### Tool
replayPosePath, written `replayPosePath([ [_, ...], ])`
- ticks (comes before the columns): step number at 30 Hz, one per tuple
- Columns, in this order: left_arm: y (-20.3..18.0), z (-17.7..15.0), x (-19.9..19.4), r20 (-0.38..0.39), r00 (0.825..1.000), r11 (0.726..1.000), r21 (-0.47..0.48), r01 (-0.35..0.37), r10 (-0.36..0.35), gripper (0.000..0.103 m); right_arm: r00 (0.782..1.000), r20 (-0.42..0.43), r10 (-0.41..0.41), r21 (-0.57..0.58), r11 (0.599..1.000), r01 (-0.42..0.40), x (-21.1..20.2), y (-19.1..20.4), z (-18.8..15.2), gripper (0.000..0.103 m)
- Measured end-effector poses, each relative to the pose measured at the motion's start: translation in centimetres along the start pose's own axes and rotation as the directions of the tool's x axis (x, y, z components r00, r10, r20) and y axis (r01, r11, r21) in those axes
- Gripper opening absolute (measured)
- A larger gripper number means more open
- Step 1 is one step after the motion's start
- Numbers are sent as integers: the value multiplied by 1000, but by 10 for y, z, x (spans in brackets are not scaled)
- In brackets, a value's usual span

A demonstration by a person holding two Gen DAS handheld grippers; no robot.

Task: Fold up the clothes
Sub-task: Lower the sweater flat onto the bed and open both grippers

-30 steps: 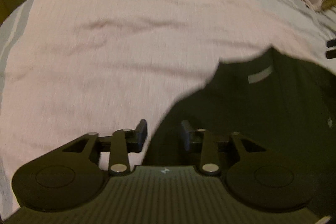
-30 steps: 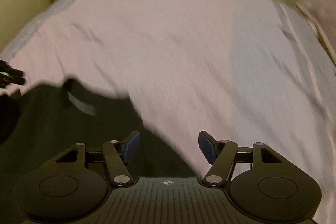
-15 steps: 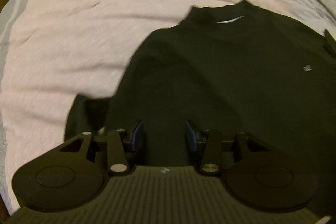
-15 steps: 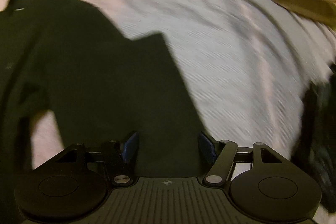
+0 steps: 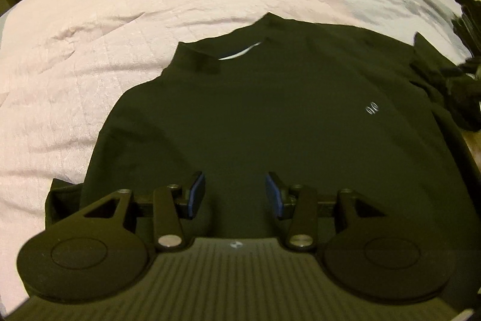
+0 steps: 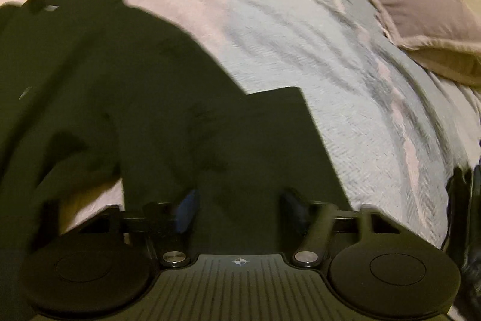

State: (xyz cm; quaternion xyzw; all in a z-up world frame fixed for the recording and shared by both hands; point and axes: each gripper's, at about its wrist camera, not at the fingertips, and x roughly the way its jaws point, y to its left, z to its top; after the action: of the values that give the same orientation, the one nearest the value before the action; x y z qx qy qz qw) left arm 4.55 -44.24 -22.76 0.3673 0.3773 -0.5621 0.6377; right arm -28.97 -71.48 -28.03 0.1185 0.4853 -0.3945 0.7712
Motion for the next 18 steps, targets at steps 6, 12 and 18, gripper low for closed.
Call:
replayPosePath([
  [6,-8,-8,-2,-24,1000,999,-35,-3,3,40,955,247,-164,261,960,97,-88,-82,-15,7],
  [12,-26,-8,0,-27,999,999,-29,37,-38,40,905,101,-414,712,665,224,-132,-182,-108,8],
  [18,-37,-5,2,-37,998,999,3,49,-49,40,920,-228,-318,876,346,337,-118,-200,-205,10],
])
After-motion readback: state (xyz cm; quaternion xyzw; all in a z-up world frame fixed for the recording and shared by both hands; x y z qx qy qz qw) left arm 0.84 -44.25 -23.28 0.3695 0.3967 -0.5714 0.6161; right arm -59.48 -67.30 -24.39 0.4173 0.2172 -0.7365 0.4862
